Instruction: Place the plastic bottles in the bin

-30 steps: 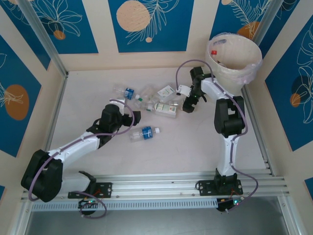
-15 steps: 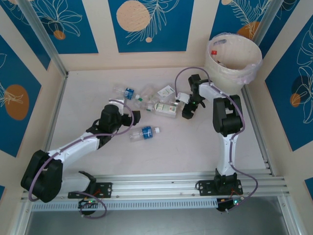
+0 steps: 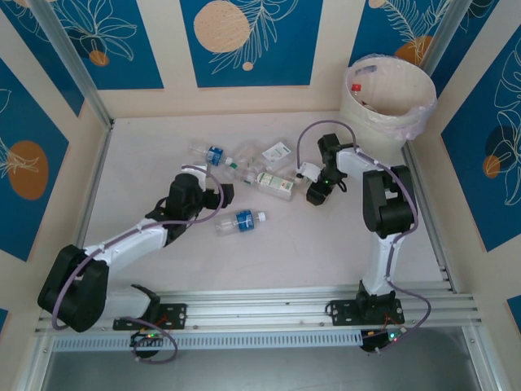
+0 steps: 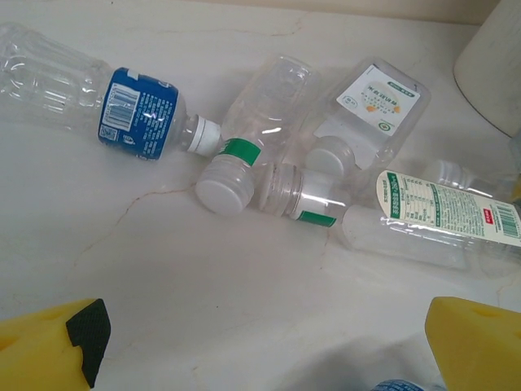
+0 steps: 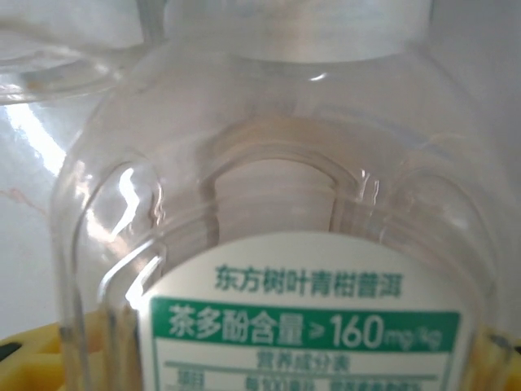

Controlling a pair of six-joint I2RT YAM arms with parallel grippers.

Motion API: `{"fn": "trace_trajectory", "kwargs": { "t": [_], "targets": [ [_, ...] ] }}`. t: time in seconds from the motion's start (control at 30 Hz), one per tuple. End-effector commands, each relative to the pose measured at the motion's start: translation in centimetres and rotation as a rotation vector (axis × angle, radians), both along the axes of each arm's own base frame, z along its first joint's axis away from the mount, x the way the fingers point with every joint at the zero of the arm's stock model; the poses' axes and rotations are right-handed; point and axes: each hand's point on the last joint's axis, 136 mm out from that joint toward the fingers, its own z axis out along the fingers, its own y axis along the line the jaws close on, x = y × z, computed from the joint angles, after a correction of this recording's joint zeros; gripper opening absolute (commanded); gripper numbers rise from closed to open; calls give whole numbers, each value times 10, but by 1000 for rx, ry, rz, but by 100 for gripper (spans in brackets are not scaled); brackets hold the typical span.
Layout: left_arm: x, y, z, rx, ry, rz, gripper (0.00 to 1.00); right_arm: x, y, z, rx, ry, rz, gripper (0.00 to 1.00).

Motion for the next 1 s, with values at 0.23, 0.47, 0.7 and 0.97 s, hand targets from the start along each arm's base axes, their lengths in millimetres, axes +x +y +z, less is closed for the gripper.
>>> {"fn": "trace_trajectory", "kwargs": {
  "t": [0.23, 0.47, 0.7, 0.97],
  "targets": [
    [12, 5, 7, -54, -17, 58, 100, 20, -5, 52, 116, -153, -190, 41],
    [17, 8, 5, -57, -9, 87, 100, 16, 1, 74, 195, -212, -230, 32],
    [20, 22, 3, -89, -1, 185, 100, 7, 15, 123, 391, -340, -351, 26],
    [20, 38, 0, -123, 2, 266, 100, -14, 47, 226, 785, -477, -381, 26]
  ]
}}
